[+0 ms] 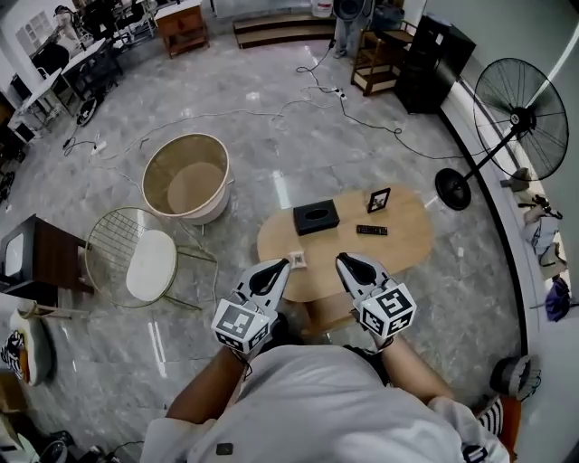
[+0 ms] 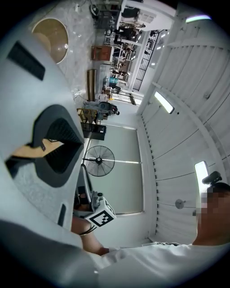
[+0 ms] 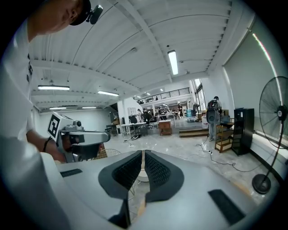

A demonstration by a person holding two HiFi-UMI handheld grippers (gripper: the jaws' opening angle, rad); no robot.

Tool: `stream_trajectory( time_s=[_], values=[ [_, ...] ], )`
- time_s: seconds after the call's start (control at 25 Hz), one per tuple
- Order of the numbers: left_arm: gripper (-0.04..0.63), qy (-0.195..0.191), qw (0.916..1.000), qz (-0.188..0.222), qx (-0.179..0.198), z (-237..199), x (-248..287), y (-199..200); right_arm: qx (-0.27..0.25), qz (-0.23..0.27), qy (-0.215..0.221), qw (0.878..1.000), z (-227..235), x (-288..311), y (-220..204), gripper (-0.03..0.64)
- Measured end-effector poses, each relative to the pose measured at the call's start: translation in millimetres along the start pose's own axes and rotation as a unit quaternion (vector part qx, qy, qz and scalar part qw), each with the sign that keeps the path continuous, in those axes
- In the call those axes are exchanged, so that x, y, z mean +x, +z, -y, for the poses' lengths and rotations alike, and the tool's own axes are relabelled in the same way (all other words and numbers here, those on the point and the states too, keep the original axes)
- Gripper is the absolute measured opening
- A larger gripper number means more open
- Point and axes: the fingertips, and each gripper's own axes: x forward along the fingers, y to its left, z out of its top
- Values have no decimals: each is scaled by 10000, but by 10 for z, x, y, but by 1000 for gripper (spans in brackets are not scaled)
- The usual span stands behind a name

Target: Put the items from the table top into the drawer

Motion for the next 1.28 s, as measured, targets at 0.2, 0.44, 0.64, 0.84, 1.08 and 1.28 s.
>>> stream_trajectory(
  time_s=[0.2, 0.44, 0.64, 0.84, 1.08, 1.28],
  values=[
    [9, -138, 9995, -205, -171, -409, 45, -207, 306, -241, -141, 9991, 7, 420, -203, 75],
    [9, -284, 9980, -454, -325, -870, 260, -476, 697, -651, -437, 9945, 251, 975, -583, 147],
    [9, -284, 9957, -683, -555, -1259, 401, -897, 994, -1059, -638, 9873, 466, 1390, -1077, 193],
    [9, -186, 9914, -971, -858, -1607, 491, -1435, 1222, -1477, -805, 9782, 613, 1754, -1673, 226],
    [9, -208, 9856, -1390, -936, -1814, 652, -2171, 1484, -1913, -901, 9661, 772, 2175, -2545, 244],
    [9, -331, 9768, -1831, -1056, -1893, 714, -2929, 1646, -2189, -1120, 9552, 907, 2444, -3349, 245]
  ],
)
